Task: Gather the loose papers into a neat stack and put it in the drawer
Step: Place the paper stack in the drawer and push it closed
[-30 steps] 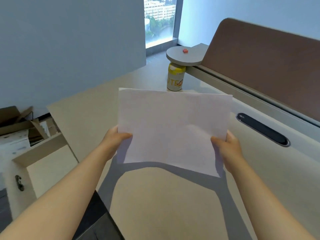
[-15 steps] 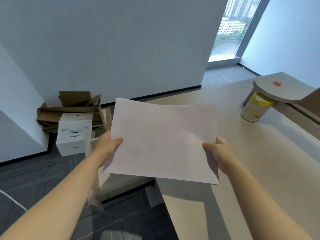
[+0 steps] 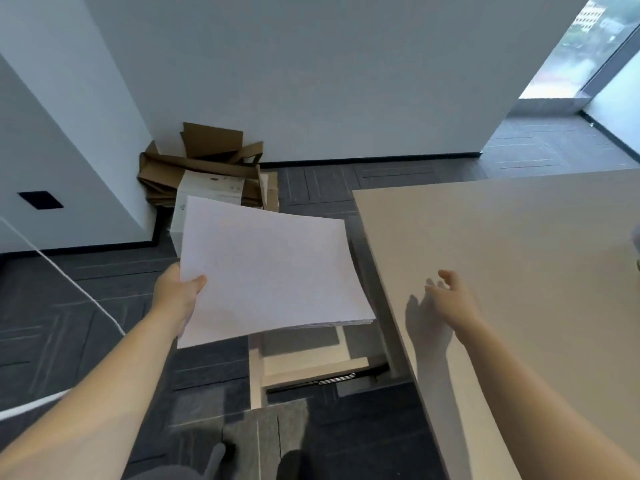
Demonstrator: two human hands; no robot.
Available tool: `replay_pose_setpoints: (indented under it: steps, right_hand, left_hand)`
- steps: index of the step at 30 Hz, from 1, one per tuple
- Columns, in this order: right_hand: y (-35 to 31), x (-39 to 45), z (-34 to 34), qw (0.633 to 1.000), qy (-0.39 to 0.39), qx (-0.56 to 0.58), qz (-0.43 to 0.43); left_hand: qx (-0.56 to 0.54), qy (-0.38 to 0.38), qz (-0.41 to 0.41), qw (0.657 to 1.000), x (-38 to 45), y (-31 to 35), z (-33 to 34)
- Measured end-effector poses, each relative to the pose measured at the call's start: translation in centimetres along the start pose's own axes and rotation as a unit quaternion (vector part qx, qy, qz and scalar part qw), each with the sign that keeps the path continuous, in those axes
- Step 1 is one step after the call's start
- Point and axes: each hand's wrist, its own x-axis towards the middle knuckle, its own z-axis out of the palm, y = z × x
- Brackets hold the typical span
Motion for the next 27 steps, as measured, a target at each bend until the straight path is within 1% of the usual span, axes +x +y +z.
replay_pose_setpoints:
  steps: [2,5,11,16,19,27]
  right_hand:
    - [0.2,0.6,0.7,0.998,-0.003,-0.059,0.001]
    - [0.3,1.2,1.4,0.99,0.004,-0.142,-0.024]
    - [1.0,2.6,2.1,0.958,0.016,-0.27,-0.099]
    - [1.9,2.6,2.1,0.948,0.019,-0.291,-0.128]
    - [2.3,2.7,2.3,0.943,0.021,-0.306,-0.131]
    - [2.8,2.9,2.7,0.937,0.03,-0.319,-0.138]
  left_hand:
    - [0.018,0.014,-0.005,1.0,0.9,-0.5,0.0]
    - [0.044,0.019,-0.022,0.999,2.1,-1.1,0.3]
    - [0.111,-0.011,-0.034,0.993,2.5,-2.9,4.8]
    - [0.144,-0.04,-0.039,0.988,2.2,-4.5,9.1]
    - [0.154,-0.061,-0.042,0.985,2.2,-5.8,10.9]
    - [0.161,-0.091,-0.057,0.981,1.3,-8.1,14.5]
